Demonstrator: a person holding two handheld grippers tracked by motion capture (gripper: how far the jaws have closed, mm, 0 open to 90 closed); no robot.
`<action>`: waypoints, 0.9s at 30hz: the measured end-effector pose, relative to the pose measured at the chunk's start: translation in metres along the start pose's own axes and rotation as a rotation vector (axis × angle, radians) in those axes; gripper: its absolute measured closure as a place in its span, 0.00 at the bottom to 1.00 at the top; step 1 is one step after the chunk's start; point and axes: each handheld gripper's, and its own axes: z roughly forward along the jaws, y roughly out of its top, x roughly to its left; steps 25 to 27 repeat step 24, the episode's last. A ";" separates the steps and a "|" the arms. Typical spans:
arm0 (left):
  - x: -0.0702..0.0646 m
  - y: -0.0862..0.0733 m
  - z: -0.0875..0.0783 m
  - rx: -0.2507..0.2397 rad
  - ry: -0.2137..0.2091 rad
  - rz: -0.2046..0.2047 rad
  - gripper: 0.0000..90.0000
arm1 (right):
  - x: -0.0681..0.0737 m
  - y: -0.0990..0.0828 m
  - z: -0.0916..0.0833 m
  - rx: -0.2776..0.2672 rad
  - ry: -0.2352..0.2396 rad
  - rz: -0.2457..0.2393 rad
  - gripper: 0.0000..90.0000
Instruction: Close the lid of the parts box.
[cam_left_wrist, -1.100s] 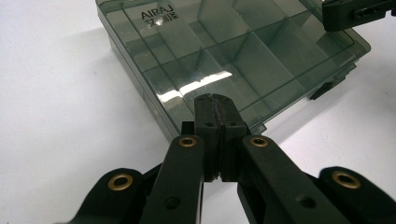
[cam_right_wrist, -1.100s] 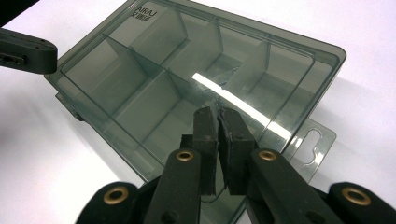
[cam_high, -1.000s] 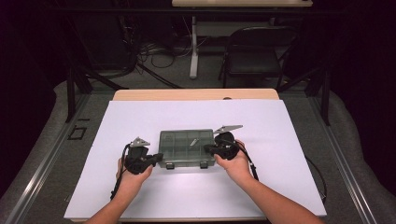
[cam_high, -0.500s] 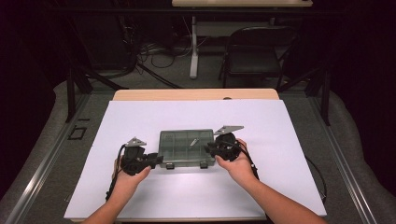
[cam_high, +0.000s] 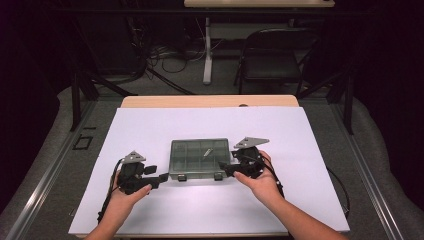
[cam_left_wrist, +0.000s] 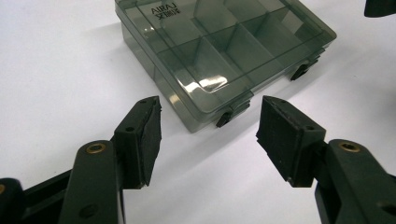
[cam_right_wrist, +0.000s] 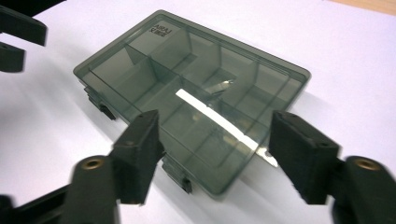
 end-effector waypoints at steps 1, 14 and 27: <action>0.001 -0.002 -0.002 -0.006 -0.006 0.003 0.43 | 0.000 -0.002 -0.002 -0.007 -0.004 -0.003 0.34; 0.008 -0.027 -0.012 -0.020 -0.022 -0.017 0.29 | -0.009 -0.030 -0.029 -0.041 -0.071 0.062 0.17; 0.023 -0.045 -0.014 -0.066 -0.045 -0.082 0.15 | -0.009 -0.059 -0.040 -0.050 -0.123 0.049 0.15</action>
